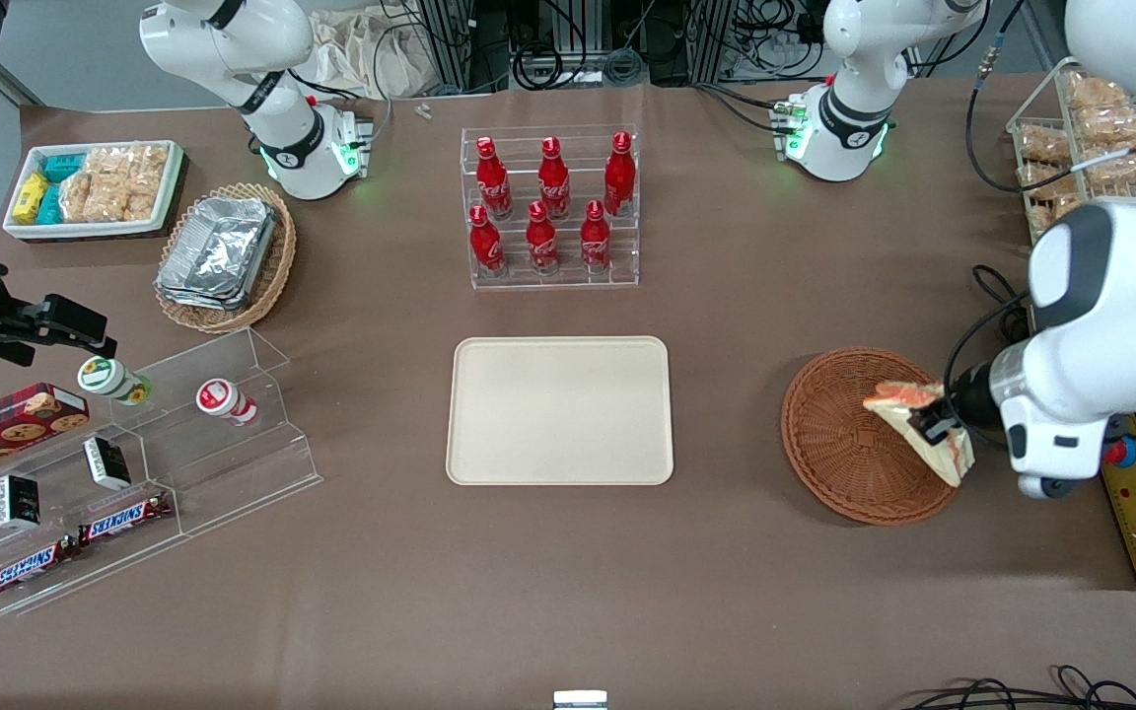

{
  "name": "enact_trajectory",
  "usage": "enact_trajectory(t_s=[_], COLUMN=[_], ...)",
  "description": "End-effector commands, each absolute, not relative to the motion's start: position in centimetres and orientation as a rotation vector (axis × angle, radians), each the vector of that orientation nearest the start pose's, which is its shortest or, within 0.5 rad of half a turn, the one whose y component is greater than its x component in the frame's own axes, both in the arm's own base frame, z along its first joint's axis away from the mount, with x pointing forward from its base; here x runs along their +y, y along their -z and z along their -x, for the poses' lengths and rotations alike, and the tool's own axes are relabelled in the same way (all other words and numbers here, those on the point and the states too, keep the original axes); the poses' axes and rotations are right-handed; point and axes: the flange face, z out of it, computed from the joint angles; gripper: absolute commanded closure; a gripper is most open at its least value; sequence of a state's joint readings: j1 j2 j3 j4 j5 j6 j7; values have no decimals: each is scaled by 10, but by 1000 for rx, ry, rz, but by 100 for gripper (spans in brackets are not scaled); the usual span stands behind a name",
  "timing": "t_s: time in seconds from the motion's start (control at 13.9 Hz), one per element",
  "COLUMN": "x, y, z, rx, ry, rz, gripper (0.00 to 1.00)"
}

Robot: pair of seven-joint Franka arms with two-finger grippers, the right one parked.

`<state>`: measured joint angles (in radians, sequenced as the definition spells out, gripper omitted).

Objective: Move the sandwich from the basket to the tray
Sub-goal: 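Lift the sandwich and carry it with the left gripper over the tray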

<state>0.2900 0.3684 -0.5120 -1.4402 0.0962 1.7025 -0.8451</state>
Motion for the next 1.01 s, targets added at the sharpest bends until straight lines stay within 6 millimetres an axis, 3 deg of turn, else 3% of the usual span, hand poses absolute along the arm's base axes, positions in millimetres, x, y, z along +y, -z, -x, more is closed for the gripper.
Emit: enact_trajectory(t_s=[0.0, 0.22, 0.36, 0.58, 0.72, 0.86, 0.94], x=[-132, -219, -255, -325, -361, -399, -407], y=[-530, -501, -458, -383, -339, -313, -296], z=[-645, -636, -637, -607, -591, -571, -567], rx=[-875, -694, -672, -427, -292, -231, -197], ry=[-147, -174, -162, -146, -159, -145, -126], rz=[3093, 3160, 3200, 3178, 3165, 3154, 3142], gripper=[100, 100, 100, 100, 100, 100, 100])
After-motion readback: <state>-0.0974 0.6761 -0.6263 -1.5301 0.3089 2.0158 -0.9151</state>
